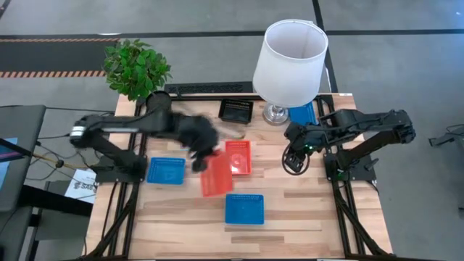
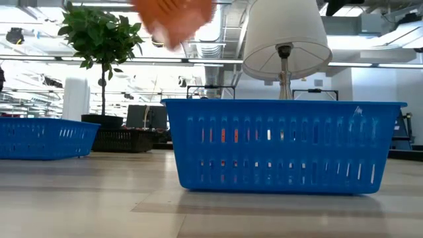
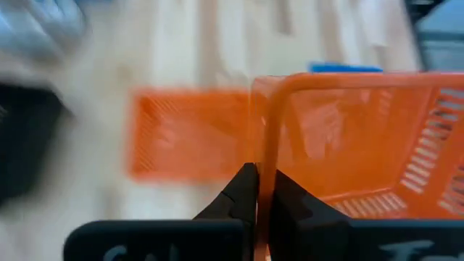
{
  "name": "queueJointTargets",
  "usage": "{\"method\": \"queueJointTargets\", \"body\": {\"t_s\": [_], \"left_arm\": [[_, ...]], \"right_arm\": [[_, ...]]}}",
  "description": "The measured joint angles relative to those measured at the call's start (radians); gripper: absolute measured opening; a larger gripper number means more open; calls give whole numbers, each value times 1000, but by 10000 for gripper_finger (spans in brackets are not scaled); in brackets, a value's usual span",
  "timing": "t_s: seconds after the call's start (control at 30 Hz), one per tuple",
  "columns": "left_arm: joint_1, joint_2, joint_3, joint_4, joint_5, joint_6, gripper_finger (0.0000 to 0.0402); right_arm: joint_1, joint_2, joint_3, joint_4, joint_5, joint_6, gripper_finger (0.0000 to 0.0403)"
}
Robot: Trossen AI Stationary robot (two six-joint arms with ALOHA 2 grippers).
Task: Stack baskets by color
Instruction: Stack the bottom orange bin on the top orange bins
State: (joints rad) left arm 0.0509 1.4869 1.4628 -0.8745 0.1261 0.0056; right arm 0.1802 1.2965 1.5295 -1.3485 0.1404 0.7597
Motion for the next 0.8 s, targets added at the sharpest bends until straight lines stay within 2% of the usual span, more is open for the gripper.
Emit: {"method": "queueJointTargets", "body": {"t_s": [0.13, 0.23, 0.33, 0.53, 0.8], "left_arm": [[119, 200, 222, -48, 16, 250, 0], [185, 342, 364, -112, 74, 361, 0], [222, 458, 460, -195, 82, 443, 0], [239, 598, 530, -238, 105, 501, 0], [241, 643, 529, -264, 95, 485, 0]], "right_arm": [[1, -15, 0, -47, 34, 7, 177], [-10, -26, 0, -57, 68, 7, 177], [-34, -34, 0, -58, 72, 8, 177], [-71, -41, 0, -55, 106, 10, 177], [-108, -41, 0, -52, 107, -14, 177]]}}
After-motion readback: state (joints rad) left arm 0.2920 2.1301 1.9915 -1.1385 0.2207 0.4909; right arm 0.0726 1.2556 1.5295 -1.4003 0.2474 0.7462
